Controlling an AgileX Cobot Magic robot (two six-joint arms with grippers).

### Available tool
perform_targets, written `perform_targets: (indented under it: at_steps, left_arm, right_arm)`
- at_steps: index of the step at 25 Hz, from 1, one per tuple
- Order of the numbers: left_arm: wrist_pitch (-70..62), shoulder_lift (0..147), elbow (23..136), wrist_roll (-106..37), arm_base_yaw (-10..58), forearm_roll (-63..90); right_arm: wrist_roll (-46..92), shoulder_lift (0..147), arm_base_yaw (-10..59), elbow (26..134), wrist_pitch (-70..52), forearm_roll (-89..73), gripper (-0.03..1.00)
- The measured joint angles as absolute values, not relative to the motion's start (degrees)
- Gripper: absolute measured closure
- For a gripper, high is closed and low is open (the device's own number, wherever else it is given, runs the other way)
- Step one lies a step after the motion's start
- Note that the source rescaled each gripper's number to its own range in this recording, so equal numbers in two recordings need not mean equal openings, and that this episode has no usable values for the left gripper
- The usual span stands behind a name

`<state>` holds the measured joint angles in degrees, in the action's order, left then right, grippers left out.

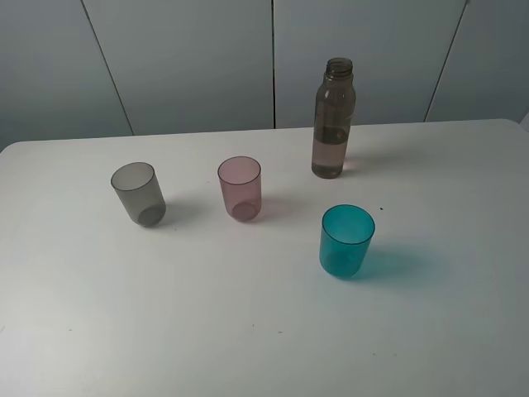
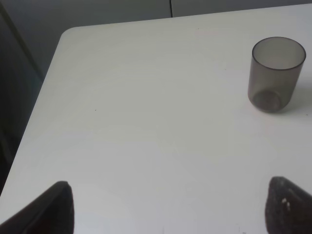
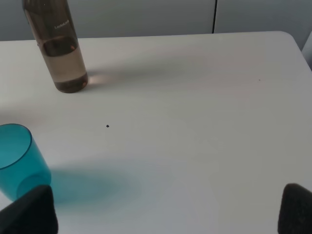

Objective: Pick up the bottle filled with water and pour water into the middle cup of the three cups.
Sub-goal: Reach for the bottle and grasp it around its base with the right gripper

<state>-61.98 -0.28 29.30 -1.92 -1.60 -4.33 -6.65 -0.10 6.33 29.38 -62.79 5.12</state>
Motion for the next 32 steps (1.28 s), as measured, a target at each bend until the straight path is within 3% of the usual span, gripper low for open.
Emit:
perform_targets:
  at_steps: [32]
  left_arm:
    - [-61.98, -0.28, 29.30, -1.71, -1.60, -4.33]
  right_arm:
    - [-6.65, -0.10, 6.33, 29.38, -62.79, 5.12, 0.04]
